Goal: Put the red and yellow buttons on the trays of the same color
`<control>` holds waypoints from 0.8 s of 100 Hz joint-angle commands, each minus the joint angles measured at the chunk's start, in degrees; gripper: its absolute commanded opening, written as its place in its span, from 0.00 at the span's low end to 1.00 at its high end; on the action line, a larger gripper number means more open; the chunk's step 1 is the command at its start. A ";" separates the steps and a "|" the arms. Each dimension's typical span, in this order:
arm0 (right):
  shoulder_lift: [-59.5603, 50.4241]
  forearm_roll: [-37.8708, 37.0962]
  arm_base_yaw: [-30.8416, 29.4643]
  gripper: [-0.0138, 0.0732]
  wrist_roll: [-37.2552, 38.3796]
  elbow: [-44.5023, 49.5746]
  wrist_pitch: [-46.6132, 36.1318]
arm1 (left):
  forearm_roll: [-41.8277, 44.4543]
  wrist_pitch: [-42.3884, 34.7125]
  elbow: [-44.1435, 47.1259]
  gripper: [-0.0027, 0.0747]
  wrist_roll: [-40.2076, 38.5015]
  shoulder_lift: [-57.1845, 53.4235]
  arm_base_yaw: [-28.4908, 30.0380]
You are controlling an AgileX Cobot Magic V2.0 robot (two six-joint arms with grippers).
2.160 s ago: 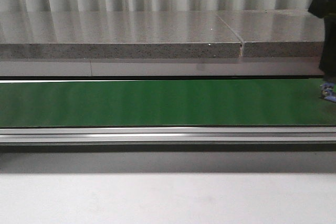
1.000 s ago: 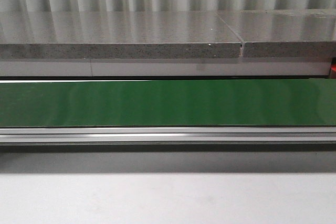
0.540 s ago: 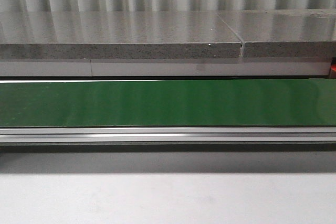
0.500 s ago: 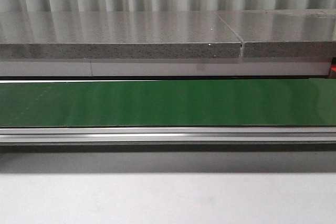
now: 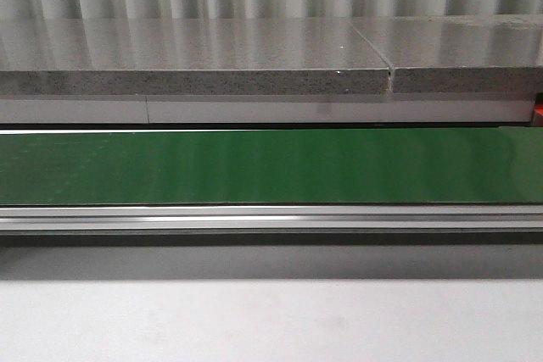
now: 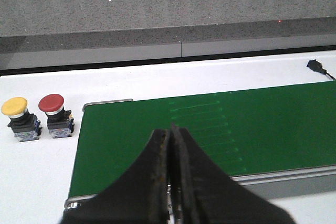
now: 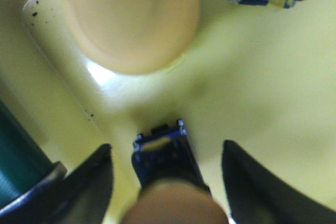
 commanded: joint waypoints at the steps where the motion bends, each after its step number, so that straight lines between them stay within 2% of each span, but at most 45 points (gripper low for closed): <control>1: -1.59 -0.73 -0.37 0.78 0.69 -1.87 0.80 | -1.09 -4.34 -1.51 0.01 -0.29 0.25 -0.45; 26: -4.82 -0.87 -0.37 0.78 0.69 -3.07 3.36 | -1.09 -4.34 -1.51 0.01 -0.29 0.25 -0.45; 57: -16.41 -0.51 -0.26 0.78 0.69 -3.07 4.04 | -1.09 -4.34 -1.51 0.01 -0.29 0.25 -0.45; 70: -22.60 0.48 1.96 0.78 0.69 -3.07 2.90 | -1.09 -4.34 -1.51 0.01 -0.29 0.25 -0.45; 80: -27.14 0.48 5.85 0.78 0.08 -3.07 1.64 | -1.09 -4.34 -1.51 0.01 -0.29 0.25 -0.45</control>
